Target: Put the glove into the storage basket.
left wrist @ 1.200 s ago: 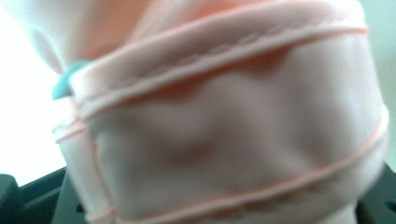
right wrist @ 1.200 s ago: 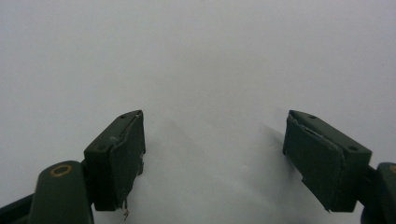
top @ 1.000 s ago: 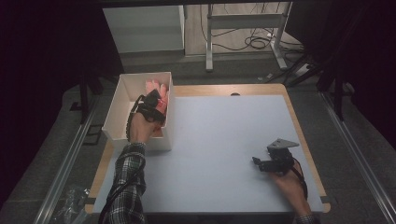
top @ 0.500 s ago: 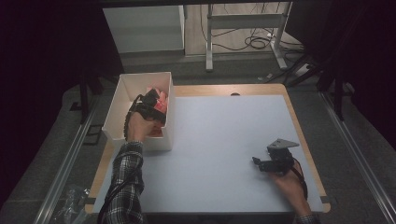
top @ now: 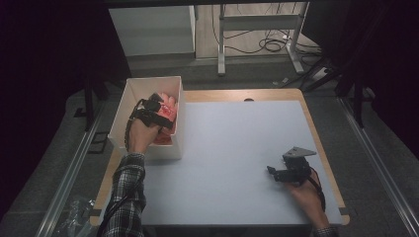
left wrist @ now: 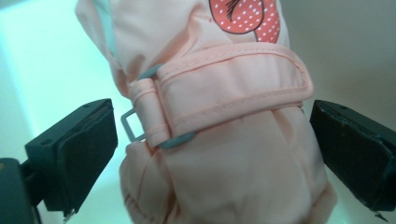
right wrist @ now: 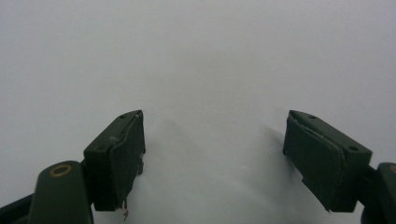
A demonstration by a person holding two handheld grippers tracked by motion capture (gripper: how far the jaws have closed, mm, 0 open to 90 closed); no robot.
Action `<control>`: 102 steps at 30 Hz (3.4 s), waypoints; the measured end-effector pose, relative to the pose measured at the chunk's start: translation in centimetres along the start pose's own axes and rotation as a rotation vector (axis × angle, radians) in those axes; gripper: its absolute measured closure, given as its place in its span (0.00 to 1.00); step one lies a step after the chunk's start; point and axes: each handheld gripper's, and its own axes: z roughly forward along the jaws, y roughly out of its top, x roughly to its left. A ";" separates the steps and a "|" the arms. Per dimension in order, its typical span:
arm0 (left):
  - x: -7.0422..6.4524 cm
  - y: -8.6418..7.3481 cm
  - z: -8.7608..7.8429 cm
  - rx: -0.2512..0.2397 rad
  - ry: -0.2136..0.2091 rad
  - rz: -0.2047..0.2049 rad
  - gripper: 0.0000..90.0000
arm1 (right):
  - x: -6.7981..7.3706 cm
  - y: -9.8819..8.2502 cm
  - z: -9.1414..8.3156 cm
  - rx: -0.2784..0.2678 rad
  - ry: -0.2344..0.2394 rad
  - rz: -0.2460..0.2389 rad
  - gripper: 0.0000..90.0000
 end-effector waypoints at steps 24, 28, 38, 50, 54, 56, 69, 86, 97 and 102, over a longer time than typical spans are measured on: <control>0.0 -2.0 -4.2 -0.199 -0.051 0.061 0.02 | 0.0 0.0 0.0 0.000 -0.004 0.000 0.23; 0.0 -2.4 -4.8 -0.201 -0.074 0.074 0.04 | 0.0 0.0 0.0 0.000 -0.004 0.000 0.23; 0.2 -3.8 -6.3 -0.270 -0.102 0.085 0.03 | 0.0 0.0 0.0 0.000 -0.006 0.000 0.22; -0.1 -5.4 -7.3 -0.313 -0.134 0.115 0.03 | 0.0 0.0 0.0 0.000 -0.009 0.001 0.22; -0.3 -6.0 -7.8 -0.328 -0.142 0.126 0.03 | 0.0 0.0 0.0 0.001 -0.010 0.001 0.21; -0.4 -6.2 -8.0 -0.338 -0.148 0.128 0.03 | 0.0 0.0 0.0 0.001 -0.010 0.001 0.21; -1.7 -7.7 -9.4 -0.382 -0.189 0.167 0.03 | 0.0 0.0 0.0 0.003 -0.012 0.000 0.21; -4.4 -7.9 -9.5 -0.404 -0.238 0.226 0.03 | 0.1 0.0 0.0 0.003 -0.012 0.003 0.21; -8.0 -7.0 -8.8 -0.408 -0.298 0.289 0.03 | 0.1 0.0 0.0 0.003 -0.012 0.002 0.21; -9.8 -6.6 -8.3 -0.410 -0.328 0.324 0.02 | 0.1 0.0 0.0 0.003 -0.012 0.003 0.21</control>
